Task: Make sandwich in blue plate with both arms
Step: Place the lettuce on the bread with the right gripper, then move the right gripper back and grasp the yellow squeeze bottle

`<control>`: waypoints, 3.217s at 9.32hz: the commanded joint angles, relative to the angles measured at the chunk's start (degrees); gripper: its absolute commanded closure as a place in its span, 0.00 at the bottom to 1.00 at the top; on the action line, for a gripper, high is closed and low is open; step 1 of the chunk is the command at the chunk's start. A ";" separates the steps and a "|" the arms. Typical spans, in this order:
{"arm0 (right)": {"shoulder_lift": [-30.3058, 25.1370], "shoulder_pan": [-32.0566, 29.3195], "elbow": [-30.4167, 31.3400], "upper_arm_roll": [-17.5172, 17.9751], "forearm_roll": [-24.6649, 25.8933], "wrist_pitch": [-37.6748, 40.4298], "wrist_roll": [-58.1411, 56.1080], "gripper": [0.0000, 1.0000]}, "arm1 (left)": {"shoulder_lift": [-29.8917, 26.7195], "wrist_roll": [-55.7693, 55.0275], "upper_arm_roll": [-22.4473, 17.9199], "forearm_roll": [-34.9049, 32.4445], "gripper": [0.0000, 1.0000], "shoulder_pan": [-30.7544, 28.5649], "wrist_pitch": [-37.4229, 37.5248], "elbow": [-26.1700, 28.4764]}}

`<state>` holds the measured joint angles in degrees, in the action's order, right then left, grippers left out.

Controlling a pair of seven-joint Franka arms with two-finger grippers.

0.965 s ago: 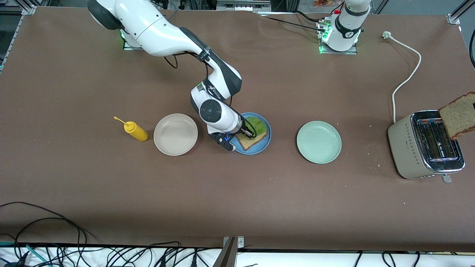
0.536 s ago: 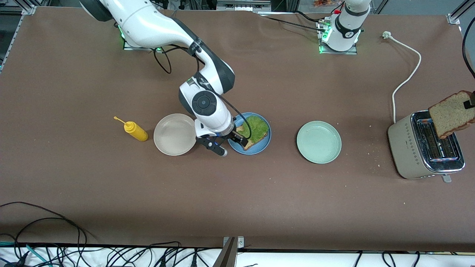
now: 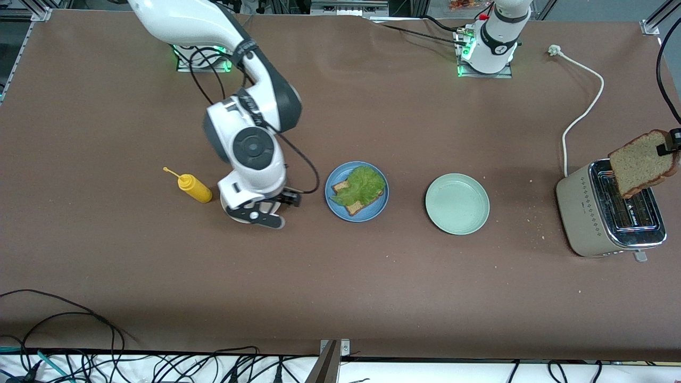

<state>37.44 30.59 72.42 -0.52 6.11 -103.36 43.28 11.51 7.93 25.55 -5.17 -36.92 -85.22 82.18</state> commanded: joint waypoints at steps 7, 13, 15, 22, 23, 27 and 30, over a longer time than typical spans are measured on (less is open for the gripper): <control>-21.19 -13.69 27.68 -19.25 -19.38 1.94 -70.19 0.00 | -1.84 -3.89 2.66 1.21 1.00 -0.35 0.58 2.37; -3.90 -31.28 24.00 -19.17 -46.85 2.03 -127.67 0.00 | -1.84 -4.68 4.07 1.04 1.00 -0.43 0.58 2.81; 0.07 -31.82 23.73 -19.17 -54.94 2.37 -143.39 0.00 | -1.84 -4.59 3.98 0.95 1.00 -0.52 0.58 3.24; 9.58 -31.82 23.47 -17.85 -71.31 20.90 -179.31 0.00 | -1.84 -4.59 3.98 0.77 1.00 -0.70 0.49 3.60; 9.75 -31.73 23.47 -17.59 -72.98 21.88 -184.38 0.00 | -1.84 -4.59 3.98 0.69 1.00 -0.70 0.49 3.60; 10.71 -31.64 23.47 -16.28 -75.10 21.80 -185.75 0.02 | -2.19 -4.24 3.89 0.69 1.00 -0.87 0.58 3.77; 12.74 -31.55 23.38 -15.83 -76.69 21.80 -186.28 0.67 | -2.19 -3.98 3.89 0.68 1.00 -0.96 0.75 4.21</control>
<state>48.37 -0.56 97.25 -16.67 -68.85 -82.55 -142.04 11.28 3.60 29.41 -5.15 -37.24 -84.78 84.53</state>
